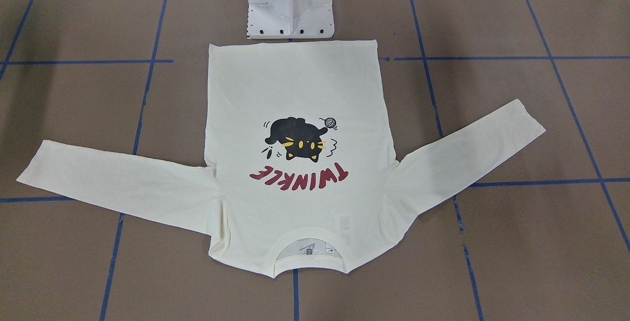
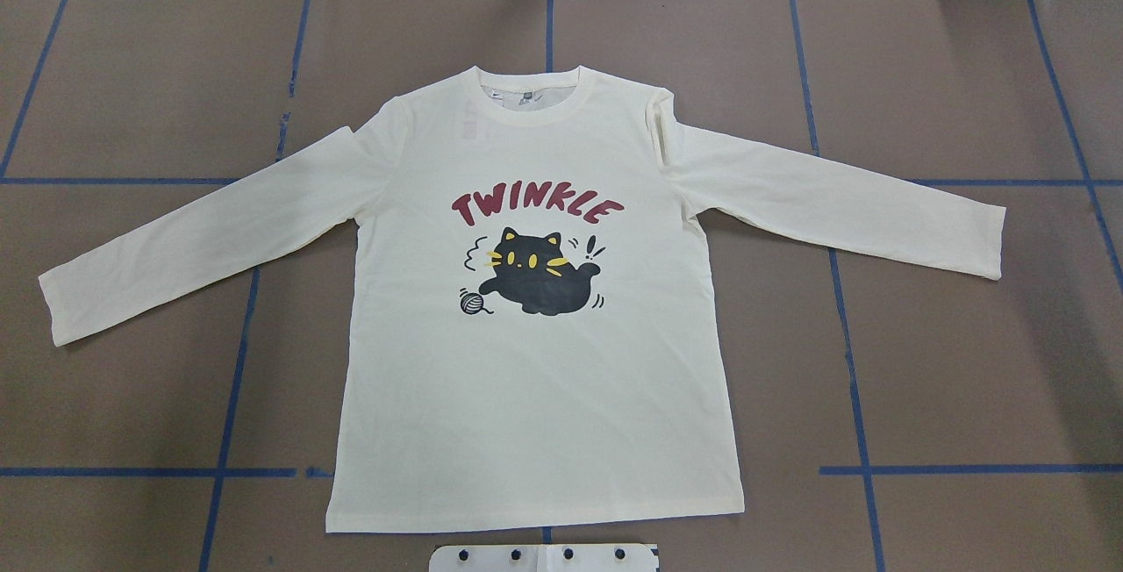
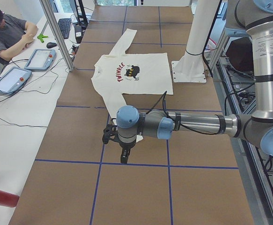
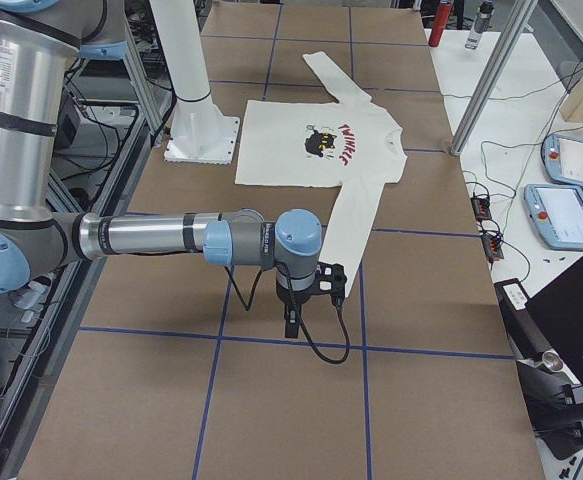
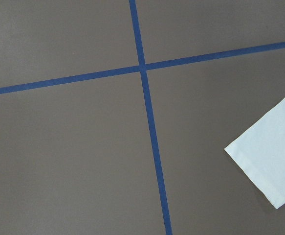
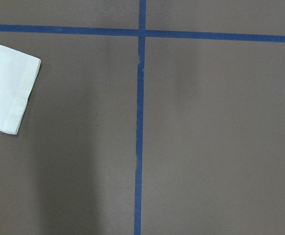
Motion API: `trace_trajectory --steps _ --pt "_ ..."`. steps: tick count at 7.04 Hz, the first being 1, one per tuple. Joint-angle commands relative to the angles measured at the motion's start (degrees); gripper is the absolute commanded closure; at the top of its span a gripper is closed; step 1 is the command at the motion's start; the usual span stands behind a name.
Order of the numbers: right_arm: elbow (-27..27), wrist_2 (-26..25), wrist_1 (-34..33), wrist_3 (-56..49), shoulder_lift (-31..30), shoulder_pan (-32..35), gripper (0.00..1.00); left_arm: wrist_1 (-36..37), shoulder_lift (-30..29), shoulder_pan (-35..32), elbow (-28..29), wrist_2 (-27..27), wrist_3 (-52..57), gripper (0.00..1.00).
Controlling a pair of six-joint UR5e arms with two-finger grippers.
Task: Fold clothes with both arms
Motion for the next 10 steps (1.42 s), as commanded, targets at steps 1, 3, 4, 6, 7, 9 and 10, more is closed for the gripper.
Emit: trace_trajectory --steps 1,3,4,6,7,9,10 --pt "0.7 -0.1 1.9 0.0 0.0 0.0 0.0 0.0 0.1 -0.1 -0.2 -0.2 0.0 0.01" --pt "0.8 -0.1 6.0 0.1 0.1 0.0 0.0 -1.6 0.4 -0.5 -1.4 0.4 0.4 0.01" --pt "0.9 -0.1 9.2 0.7 2.1 -0.1 0.0 -4.6 0.2 -0.4 -2.4 3.6 0.3 0.01" --pt "-0.8 -1.7 15.4 1.1 7.7 -0.1 0.0 -12.1 -1.5 -0.4 -2.8 6.9 0.2 0.01" --pt "-1.9 -1.8 15.4 1.8 9.2 -0.1 0.0 -17.4 -2.1 -0.4 -2.7 7.1 0.3 0.01" --pt "-2.1 1.0 15.7 1.5 8.7 -0.1 0.0 -27.8 -4.8 -0.4 0.0 6.7 0.1 0.01" --pt "-1.2 1.9 15.8 1.5 9.4 -0.8 0.0 -31.0 -5.5 -0.4 0.5 6.5 0.1 0.01"
